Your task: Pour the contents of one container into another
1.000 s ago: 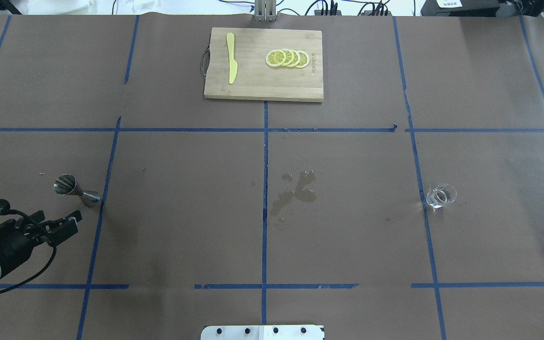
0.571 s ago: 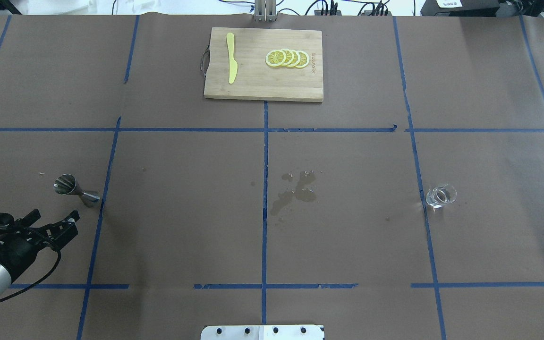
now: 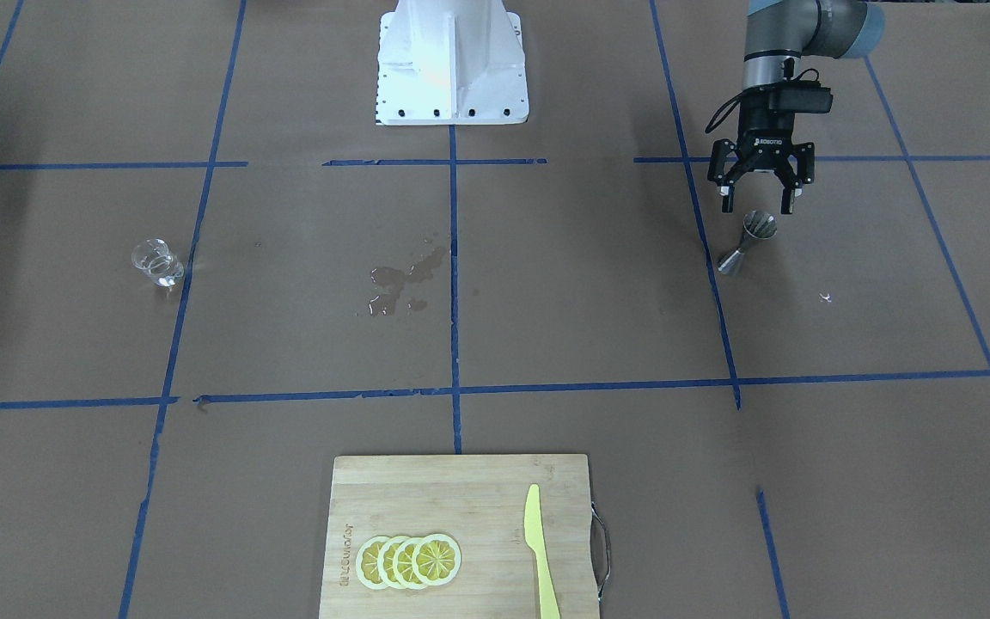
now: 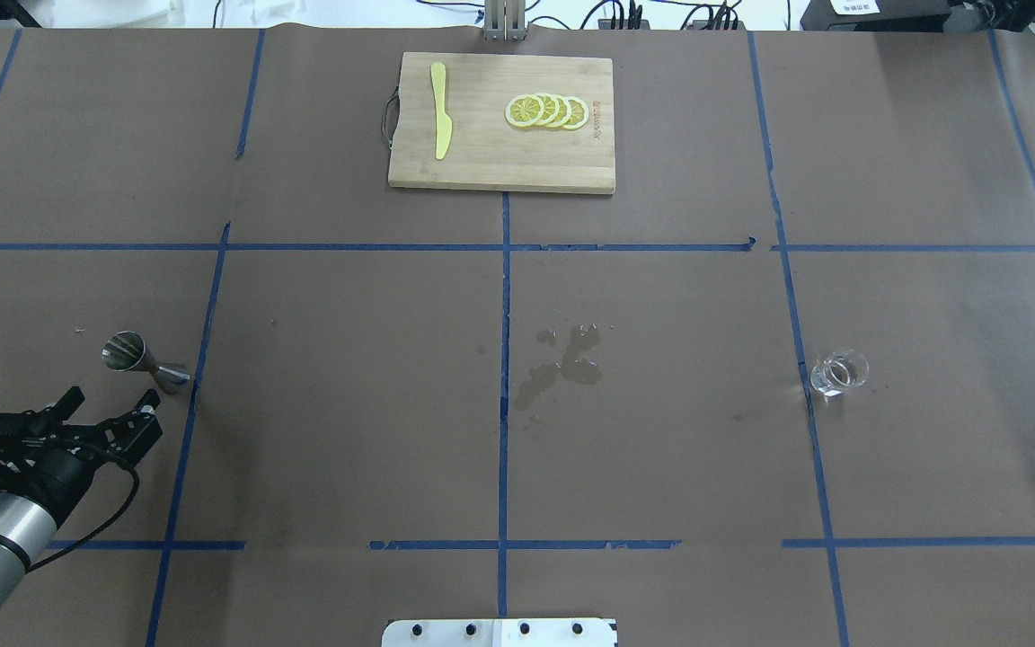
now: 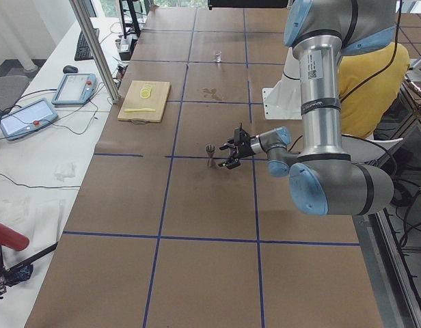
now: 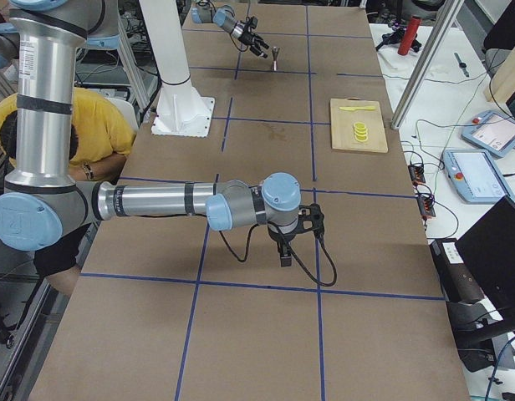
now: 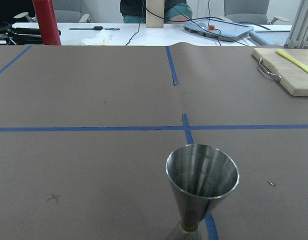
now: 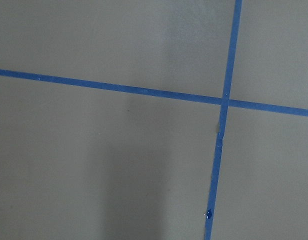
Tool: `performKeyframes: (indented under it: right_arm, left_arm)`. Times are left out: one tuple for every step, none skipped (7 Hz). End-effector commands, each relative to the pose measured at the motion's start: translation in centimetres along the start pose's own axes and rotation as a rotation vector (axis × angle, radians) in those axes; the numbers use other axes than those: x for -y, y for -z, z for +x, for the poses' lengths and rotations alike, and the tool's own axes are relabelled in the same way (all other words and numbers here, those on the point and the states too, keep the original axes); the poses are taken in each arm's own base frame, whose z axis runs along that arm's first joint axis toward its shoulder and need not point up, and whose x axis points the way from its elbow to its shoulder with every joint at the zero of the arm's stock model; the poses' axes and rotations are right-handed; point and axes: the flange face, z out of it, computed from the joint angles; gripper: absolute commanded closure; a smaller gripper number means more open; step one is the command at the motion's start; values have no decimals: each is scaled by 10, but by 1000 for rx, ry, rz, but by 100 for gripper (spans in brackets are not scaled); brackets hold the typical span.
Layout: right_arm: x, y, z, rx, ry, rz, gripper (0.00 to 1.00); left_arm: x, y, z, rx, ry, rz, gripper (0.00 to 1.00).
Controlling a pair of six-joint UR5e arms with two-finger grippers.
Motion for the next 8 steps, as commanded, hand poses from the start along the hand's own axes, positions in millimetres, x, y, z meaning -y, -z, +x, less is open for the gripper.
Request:
performKeyframes:
  right_arm:
    - [0,0,0,-1,-1,0,0]
    - [0,1,-1,0,0,1,0]
    - [0,1,-1,0,2,1,0]
    - [1,1,-1,-2,4,3,0]
    - [1,1,-1,-2,3,3,0]
    - [1,1,-1,-2,6,4,0]
    - [1,1,-1,-2,3,3,0]
    - [1,1,-1,-2,3,3,0]
  left_arm:
    - [-17,-12,1,17,-25,52,1]
    - [-21,-18,10,15,-17,68,1]
    - [-26,-22,8,24,-29,88,1]
    - [-26,-23,9,25,-30,99,2]
    - [-28,-24,8,30,-56,101,2]
    - [-27,-26,26,14,-52,104,2]
    - [-29,-29,36,8,-65,106,2]
    - [-29,-30,36,9,-69,106,2]
